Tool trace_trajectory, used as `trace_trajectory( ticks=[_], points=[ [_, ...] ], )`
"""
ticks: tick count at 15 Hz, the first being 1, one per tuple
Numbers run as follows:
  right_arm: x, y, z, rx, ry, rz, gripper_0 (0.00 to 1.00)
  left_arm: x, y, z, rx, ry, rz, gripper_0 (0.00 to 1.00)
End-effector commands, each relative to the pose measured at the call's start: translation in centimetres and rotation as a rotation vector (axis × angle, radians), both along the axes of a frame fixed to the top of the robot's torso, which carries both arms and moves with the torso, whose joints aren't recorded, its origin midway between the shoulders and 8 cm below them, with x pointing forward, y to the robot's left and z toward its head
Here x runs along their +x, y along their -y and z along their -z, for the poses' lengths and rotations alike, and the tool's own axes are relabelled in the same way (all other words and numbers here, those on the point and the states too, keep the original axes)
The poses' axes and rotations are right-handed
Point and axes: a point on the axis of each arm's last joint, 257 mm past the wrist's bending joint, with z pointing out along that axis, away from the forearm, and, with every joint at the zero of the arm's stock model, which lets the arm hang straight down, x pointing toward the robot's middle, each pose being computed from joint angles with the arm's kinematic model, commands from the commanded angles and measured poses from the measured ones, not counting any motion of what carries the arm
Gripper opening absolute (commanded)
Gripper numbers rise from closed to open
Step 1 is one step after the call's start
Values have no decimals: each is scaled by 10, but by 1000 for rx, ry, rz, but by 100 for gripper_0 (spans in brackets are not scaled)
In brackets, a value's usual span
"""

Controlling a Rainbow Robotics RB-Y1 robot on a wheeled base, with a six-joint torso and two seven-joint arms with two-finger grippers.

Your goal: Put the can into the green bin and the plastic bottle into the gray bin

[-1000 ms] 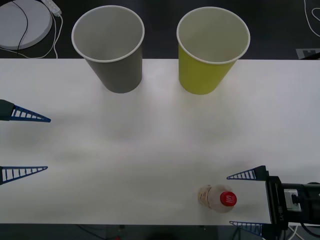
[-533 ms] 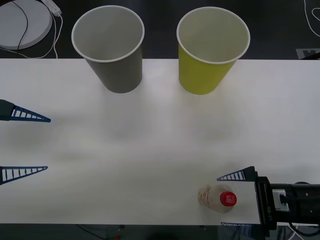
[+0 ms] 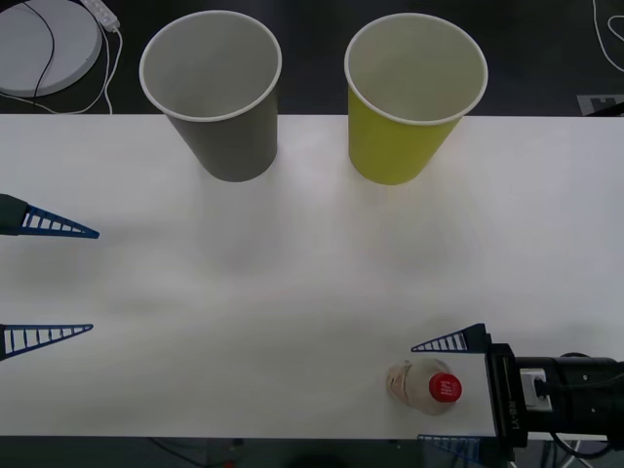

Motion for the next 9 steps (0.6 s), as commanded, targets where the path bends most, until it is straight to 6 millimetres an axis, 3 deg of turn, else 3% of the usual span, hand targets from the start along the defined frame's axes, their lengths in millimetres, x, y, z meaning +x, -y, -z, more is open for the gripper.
trace_trajectory(
  ticks=[1,9],
  points=[
    [3,-3,0,3,3,7,100,0,0,0,0,0,0,100],
    [7,-15,0,10,12,5,100,0,0,0,0,0,0,100]
  ],
)
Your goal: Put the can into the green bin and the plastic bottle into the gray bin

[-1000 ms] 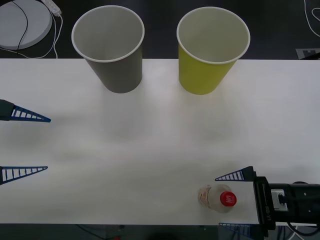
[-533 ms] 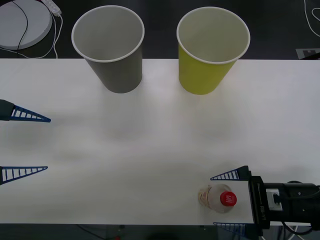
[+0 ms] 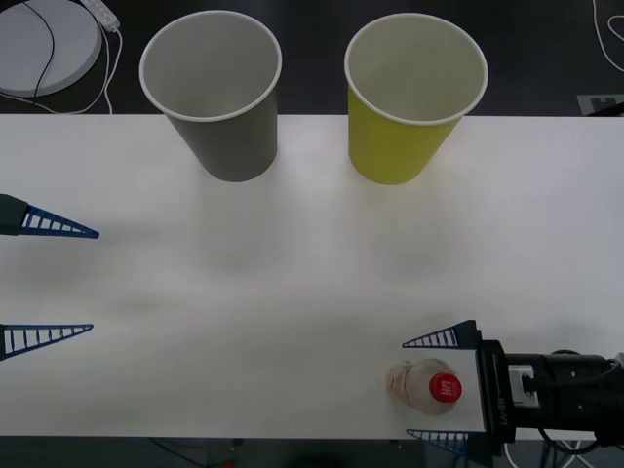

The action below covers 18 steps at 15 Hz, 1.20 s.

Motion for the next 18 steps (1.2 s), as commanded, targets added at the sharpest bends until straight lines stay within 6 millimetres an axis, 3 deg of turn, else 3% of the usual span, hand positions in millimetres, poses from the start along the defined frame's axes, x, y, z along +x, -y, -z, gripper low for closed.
trace_trajectory(
  ticks=[1,6,7,8,18],
  points=[
    [2,-5,1,3,-2,0,100,0,0,0,0,0,0,100],
    [2,-9,1,9,-2,4,98,0,0,0,0,0,0,100],
    [1,-9,2,9,-5,3,45,0,0,0,0,0,0,100],
    [1,-9,2,9,-7,2,0,0,0,0,0,0,0,100],
    [2,-8,0,13,-10,8,0,0,0,0,0,0,0,100]
  ],
)
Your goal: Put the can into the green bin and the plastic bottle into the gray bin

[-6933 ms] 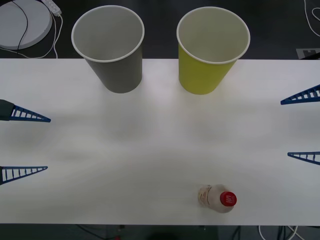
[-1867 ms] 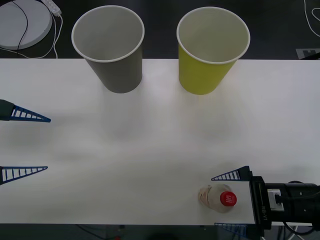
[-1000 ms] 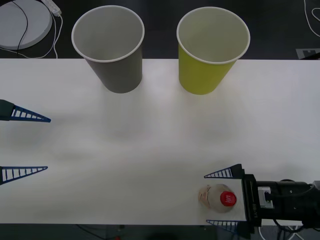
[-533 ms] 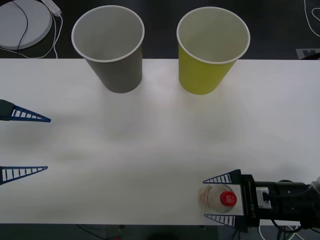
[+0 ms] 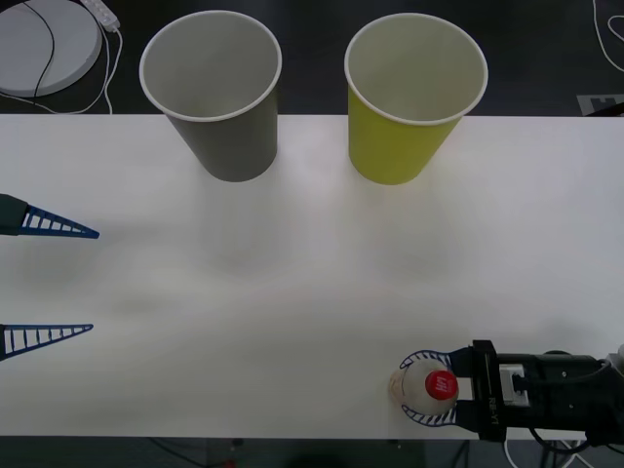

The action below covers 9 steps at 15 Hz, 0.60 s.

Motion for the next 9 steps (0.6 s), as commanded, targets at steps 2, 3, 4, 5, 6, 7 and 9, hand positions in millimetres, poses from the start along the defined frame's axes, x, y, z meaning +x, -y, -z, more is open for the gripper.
trace_trajectory(
  ticks=[2,3,4,5,6,7,9],
  points=[
    [3,4,-7,14,-8,11,0,0,0,0,0,0,0,100],
    [4,6,-11,17,-10,14,0,0,0,0,0,0,0,100],
    [6,9,-14,21,-16,19,0,0,0,0,0,0,0,100],
    [9,12,-20,30,-21,29,0,0,0,0,0,0,0,100],
    [11,14,-25,37,-21,36,0,0,0,0,0,0,0,100],
    [13,16,-29,40,-21,42,0,0,0,0,0,0,0,100],
    [18,23,-42,51,-52,68,0,0,0,0,0,0,0,100]
  ],
)
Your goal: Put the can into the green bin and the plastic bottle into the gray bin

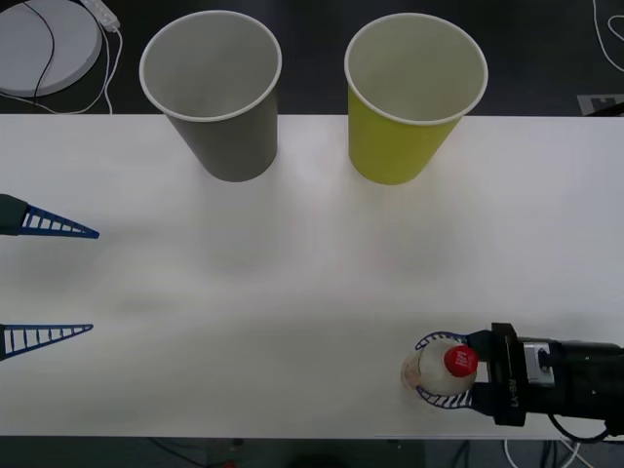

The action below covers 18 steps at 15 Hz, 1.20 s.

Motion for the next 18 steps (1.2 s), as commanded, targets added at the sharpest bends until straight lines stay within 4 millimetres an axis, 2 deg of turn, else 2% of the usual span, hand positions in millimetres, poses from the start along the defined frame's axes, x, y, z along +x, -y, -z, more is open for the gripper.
trace_trajectory(
  ticks=[1,5,11,18],
  points=[
    [6,8,-16,9,-32,40,0,0,0,0,0,0,0,100],
    [13,16,-48,13,-51,128,0,0,0,0,0,0,0,100],
    [36,22,-107,49,-80,206,0,0,0,0,0,0,0,100],
    [62,47,-167,8,-85,295,0,0,0,0,0,0,0,100]
  ],
)
